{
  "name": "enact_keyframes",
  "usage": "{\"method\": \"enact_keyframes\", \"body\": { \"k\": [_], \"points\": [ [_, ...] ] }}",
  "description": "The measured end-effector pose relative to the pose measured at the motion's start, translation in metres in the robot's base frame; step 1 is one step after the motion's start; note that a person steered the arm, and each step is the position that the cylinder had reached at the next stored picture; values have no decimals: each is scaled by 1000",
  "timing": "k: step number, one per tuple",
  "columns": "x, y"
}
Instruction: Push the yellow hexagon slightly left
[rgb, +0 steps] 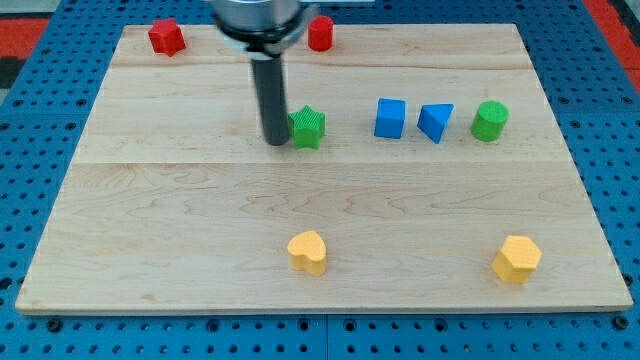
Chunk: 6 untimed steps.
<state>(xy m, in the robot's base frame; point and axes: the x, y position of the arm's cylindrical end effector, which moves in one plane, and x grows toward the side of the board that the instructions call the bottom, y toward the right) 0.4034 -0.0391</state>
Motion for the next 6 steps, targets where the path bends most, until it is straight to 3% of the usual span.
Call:
{"method": "enact_keyframes", "body": {
  "k": [2, 3, 4, 5, 6],
  "points": [
    [-14, 42],
    [36, 35],
    [73, 122],
    [75, 215],
    [105, 301]
  ]
}}
